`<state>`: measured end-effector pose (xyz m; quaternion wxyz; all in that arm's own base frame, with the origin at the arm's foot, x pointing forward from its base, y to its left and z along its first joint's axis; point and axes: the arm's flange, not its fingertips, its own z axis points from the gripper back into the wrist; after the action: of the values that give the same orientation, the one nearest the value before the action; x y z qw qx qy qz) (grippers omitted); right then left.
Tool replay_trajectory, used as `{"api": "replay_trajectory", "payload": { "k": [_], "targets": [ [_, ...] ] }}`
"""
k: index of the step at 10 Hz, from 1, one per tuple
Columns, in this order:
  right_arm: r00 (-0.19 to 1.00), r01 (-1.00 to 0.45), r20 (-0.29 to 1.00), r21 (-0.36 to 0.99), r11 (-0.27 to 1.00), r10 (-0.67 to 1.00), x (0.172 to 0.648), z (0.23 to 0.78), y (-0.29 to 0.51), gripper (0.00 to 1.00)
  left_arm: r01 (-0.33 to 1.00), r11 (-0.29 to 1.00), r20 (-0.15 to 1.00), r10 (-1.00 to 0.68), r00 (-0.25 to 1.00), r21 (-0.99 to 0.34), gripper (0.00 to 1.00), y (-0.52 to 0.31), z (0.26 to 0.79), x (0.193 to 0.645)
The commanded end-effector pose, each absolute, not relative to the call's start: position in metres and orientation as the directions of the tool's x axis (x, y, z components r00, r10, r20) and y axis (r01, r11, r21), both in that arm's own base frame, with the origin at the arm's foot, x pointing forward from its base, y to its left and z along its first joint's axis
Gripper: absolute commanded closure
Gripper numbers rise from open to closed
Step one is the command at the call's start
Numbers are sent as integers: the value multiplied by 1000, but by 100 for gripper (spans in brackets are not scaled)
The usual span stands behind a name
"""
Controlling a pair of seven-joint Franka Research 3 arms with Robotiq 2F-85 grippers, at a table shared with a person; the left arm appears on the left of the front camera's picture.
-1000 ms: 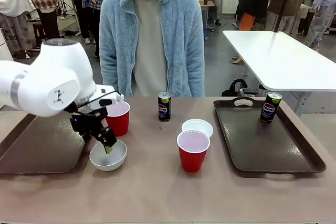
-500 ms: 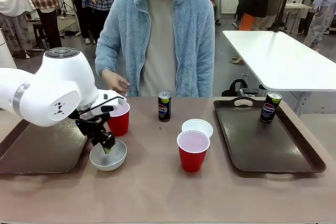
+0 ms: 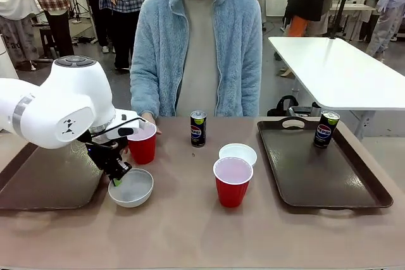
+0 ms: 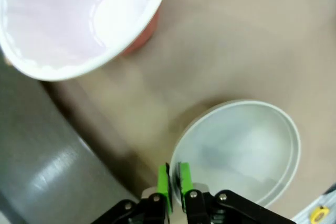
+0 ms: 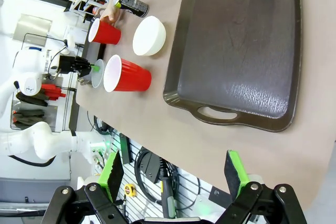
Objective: Prepare tableware on both trays.
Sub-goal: Pick up a Picnic Bowl from the table and place it on a Handle tray.
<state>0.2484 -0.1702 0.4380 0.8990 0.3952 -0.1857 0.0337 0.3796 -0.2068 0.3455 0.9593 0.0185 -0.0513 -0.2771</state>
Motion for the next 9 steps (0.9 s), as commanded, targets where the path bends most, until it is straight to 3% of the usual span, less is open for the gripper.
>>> {"api": "replay_trajectory", "payload": {
  "k": [1, 3, 6, 9],
  "targets": [
    [920, -228, 380, 712, 664, -91, 251, 438, -172, 0, 501, 862, 72, -506, 859, 78, 100, -204, 374, 362],
    [920, -228, 380, 712, 664, -91, 251, 438, -172, 0, 489, 869, 67, -494, 867, 72, 100, -187, 402, 345],
    [920, -228, 380, 712, 664, -91, 251, 438, -172, 0, 345, 936, 113, -352, 929, 72, 100, -103, 454, 328],
    [920, -228, 380, 712, 664, -91, 251, 438, -172, 0, 203, 979, 133, -204, 970, 18, 100, -27, 444, 348]
  ]
}}
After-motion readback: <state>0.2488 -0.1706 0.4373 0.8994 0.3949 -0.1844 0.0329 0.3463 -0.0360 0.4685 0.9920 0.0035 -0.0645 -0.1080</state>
